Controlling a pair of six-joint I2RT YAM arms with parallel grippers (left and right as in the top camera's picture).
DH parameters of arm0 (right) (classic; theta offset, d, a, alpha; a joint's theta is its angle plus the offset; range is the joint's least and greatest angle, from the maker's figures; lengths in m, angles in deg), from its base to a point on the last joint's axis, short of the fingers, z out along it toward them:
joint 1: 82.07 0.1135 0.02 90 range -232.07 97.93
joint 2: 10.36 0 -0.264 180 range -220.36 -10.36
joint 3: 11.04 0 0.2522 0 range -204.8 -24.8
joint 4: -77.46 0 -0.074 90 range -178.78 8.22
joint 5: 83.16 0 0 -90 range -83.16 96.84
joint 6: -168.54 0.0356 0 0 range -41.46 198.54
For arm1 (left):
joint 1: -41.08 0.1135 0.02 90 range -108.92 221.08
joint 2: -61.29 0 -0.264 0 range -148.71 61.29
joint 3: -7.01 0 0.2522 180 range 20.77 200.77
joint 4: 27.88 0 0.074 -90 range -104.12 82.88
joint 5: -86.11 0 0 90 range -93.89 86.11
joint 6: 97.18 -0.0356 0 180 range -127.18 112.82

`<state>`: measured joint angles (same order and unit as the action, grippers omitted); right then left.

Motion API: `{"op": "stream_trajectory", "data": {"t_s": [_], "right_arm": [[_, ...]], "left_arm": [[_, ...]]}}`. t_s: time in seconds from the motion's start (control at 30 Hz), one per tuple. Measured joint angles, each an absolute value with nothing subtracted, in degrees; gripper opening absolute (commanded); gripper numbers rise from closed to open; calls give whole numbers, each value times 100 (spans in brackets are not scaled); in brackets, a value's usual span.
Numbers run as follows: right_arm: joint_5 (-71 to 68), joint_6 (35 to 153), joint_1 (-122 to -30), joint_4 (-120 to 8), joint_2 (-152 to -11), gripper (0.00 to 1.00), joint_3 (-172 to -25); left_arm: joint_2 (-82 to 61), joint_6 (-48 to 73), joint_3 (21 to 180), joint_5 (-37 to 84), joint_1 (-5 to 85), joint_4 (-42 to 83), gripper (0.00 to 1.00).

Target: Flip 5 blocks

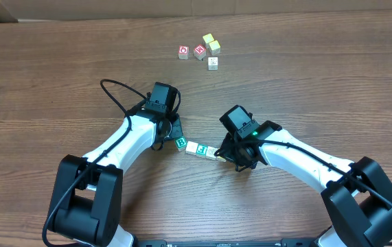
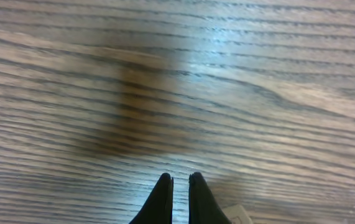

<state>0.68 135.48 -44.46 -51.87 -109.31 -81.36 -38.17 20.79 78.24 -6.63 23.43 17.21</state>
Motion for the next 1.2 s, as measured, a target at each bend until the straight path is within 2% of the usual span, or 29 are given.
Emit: {"op": "stream_trajectory", "data": {"t_s": [0.83, 1.2], "right_arm": [[66, 13551, -4446, -5189, -10931, 7, -8136], [66, 13548, -4446, -5185, -10931, 7, -8136]], "left_arm": [[-3817, 2079, 7826, 152, 2343, 2497, 4], [-3817, 2079, 7826, -187, 2343, 1959, 4]]}}
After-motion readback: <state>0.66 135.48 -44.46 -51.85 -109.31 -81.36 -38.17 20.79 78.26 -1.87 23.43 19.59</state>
